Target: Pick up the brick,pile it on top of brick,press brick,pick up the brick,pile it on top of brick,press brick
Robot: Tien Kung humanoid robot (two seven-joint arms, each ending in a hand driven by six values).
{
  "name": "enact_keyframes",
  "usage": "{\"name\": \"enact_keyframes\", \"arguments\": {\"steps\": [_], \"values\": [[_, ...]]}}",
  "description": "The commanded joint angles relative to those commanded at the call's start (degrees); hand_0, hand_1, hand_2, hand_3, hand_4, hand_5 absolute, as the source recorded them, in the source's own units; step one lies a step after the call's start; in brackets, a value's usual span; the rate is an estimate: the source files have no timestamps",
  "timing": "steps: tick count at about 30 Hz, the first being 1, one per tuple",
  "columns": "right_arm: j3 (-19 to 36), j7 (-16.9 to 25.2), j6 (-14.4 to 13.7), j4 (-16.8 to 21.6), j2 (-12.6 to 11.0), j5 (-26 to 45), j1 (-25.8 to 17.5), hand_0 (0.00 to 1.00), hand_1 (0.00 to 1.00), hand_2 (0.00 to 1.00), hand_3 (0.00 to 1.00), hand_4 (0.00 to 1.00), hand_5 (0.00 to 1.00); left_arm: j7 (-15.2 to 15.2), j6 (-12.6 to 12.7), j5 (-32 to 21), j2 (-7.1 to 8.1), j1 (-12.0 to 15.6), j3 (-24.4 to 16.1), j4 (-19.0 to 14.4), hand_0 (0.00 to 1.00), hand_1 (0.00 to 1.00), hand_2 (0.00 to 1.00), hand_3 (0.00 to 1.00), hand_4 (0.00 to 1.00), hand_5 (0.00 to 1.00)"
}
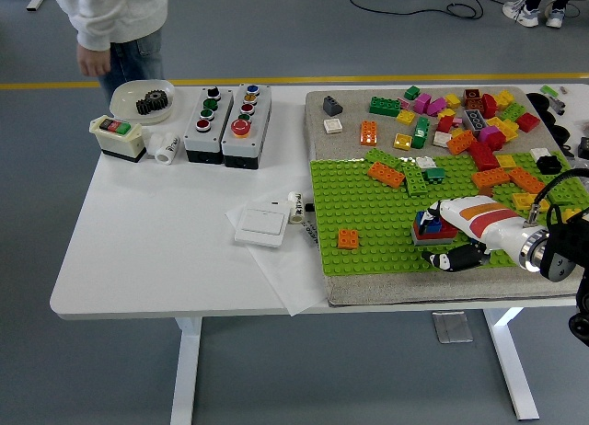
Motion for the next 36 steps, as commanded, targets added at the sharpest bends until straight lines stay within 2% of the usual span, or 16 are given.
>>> {"name": "enact_keyframes", "arguments": {"steps": [10, 21, 36], "values": [[2.26, 0.07, -0.78, 0.68, -0.43, -0.10, 0.07, 0.708, 0.708, 0.744, 0.619, 0.736, 0.395, -0.09, -0.01, -0.71, 0.05, -0.12, 0.49, -0.02, 0.773, 0.802, 0.794, 0.666, 0.763, 0.639], [4.33, 0.10, -0.76, 3.17, -1.14, 0.08, 0.01, 0.708, 0.707, 0.744, 0.618, 0.738, 0.395, -0.14, -0.04, -1.02, 0.08, -0.17, 0.64, -0.01, 0.773, 0.802, 0.793, 0.666, 0.763, 0.639], [5.53, 0.21, -1.35, 3.44, -0.83, 0.78, 0.04, 0.707, 0.708, 0.744, 0.620, 0.741, 0.401, -0.14, -0.07, -1.32, 0.14, -0.22, 0.88, -0.04, 0.770, 0.800, 0.792, 0.666, 0.763, 0.639]]}}
